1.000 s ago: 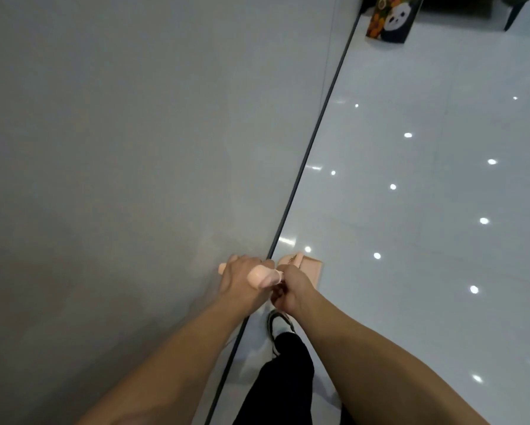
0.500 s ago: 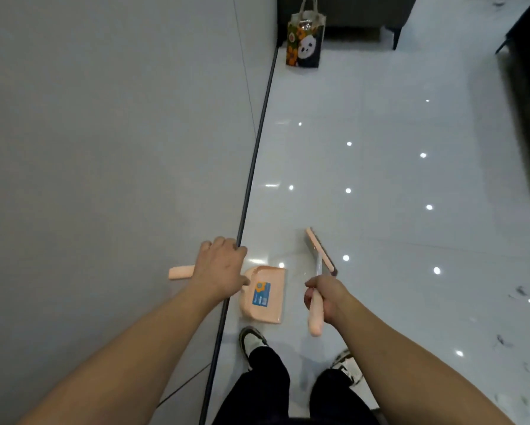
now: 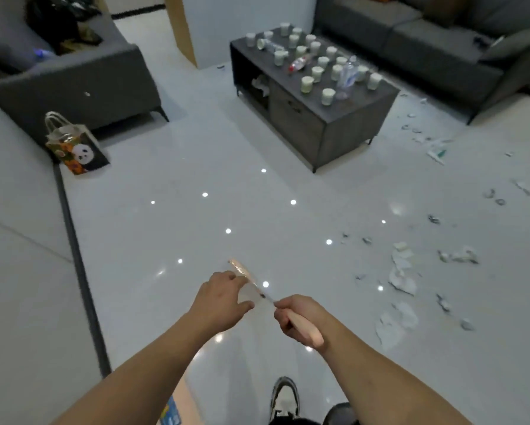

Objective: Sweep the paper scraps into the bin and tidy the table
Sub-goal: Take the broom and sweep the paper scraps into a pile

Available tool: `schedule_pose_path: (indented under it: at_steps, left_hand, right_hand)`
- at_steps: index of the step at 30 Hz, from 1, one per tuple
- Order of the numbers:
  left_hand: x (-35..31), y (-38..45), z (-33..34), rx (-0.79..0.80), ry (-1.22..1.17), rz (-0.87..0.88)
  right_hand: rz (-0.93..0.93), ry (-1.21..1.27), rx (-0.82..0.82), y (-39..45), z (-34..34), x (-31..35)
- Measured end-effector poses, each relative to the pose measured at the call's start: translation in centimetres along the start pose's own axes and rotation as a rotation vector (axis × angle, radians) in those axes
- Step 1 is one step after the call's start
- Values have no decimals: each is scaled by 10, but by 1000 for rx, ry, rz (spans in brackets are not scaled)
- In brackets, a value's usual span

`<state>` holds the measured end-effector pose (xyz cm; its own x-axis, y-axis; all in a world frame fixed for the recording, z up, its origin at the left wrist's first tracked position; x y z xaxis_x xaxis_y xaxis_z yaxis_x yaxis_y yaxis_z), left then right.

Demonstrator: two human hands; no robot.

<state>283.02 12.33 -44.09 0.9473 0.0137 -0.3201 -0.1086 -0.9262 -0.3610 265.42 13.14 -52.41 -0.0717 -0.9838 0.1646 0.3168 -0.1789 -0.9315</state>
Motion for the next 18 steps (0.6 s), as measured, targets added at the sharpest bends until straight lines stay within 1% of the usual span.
schedule_pose_path:
  at_steps: [2, 5, 9, 11, 16, 17, 18]
  left_hand:
    - [-38, 36, 0, 21, -7, 62]
    - [-88, 79, 1, 81, 9, 155]
    - [-134, 139, 7, 173, 90, 265]
    - [-154, 171, 10, 209, 119, 313]
    - [-190, 259, 20, 253, 113, 403]
    - [-194, 277, 22, 264, 112, 420]
    - [-197, 295, 23, 282, 105, 430]
  right_hand:
    - [-27, -24, -86, -11, -46, 21]
    - [-32, -66, -219, -21, -103, 36]
    - [-59, 46, -312, -23, -151, 58]
    - [-60, 146, -285, -21, -168, 69]
    - [-29, 533, -110, 3, -204, 96]
    - [-32, 561, -117, 7, -211, 105]
    - [-24, 565, -158, 12, -220, 112]
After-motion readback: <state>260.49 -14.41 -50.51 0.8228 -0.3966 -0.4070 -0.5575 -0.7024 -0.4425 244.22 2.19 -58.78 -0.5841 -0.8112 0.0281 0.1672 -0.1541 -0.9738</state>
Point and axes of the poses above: each hand's wrist, its own y-axis towards the middle knuckle, its own z-axis out of the palm, x = y × z, the point moved 7 cm from there along y, towards the middle knuckle, and after that the axes turned 7 degrees about z, right-handed, at the moved point
